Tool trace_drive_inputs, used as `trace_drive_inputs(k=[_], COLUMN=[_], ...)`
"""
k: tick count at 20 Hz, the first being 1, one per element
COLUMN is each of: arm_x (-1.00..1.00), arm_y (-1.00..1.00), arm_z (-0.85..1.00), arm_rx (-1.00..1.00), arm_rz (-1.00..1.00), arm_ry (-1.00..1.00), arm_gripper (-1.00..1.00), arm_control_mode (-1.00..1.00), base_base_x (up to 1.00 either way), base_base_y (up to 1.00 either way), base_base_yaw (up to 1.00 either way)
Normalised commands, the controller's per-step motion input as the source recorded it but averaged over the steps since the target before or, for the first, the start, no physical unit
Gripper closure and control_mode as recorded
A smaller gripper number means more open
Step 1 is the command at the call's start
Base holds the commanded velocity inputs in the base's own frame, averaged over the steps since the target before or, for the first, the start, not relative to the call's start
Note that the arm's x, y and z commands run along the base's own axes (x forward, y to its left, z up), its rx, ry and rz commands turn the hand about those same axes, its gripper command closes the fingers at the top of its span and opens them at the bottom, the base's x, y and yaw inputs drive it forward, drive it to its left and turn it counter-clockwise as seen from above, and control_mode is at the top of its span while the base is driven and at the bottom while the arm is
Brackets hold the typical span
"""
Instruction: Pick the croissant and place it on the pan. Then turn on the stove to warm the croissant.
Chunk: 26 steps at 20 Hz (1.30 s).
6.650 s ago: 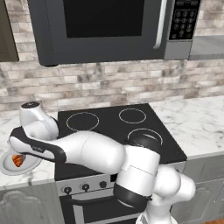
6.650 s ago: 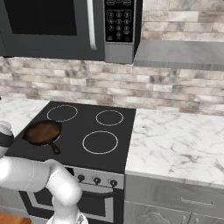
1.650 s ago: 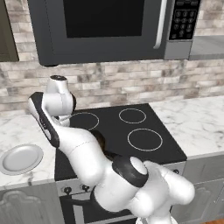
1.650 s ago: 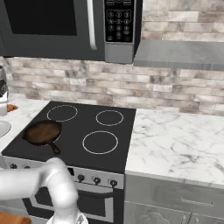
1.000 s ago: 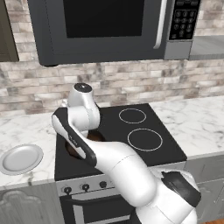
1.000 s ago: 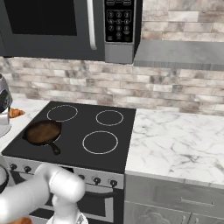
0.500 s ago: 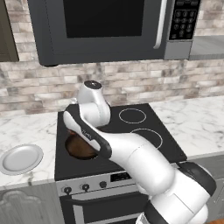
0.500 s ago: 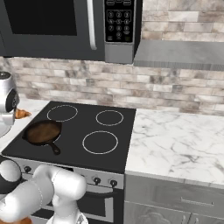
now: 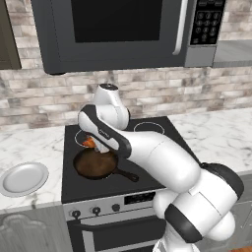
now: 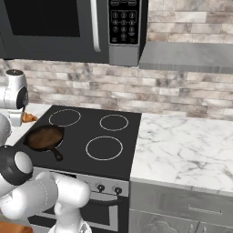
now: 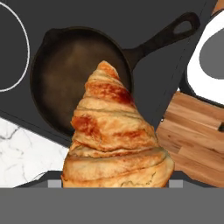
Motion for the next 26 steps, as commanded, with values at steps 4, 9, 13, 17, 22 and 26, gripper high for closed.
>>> trace_drive_inputs(k=[4,9,13,17,22,26], arm_x=[0.14,0.25,0.23,0.05,0.05,0.06], arm_y=[-0.09,0.0,-0.01,-0.04,0.0,0.0], arm_z=[-0.25,-0.28,-0.25,-0.21,-0.22,-0.2], arm_rx=[0.0,0.0,0.0,0.0,0.0,0.0], arm_rz=[-0.01,-0.04,-0.05,-0.06,-0.07,-0.07], arm_ry=[0.0,0.0,0.0,0.0,0.0,0.0], arm_gripper=[1.0,1.0,1.0,1.0,1.0,1.0], arm_control_mode=[-1.0,-1.0,-1.0,-1.0,-1.0,-1.0], base_base_x=[0.0,0.0,0.0,0.0,0.0,0.0], base_base_y=[0.0,0.0,0.0,0.0,0.0,0.0], base_base_yaw=[0.0,0.0,0.0,0.0,0.0,0.0])
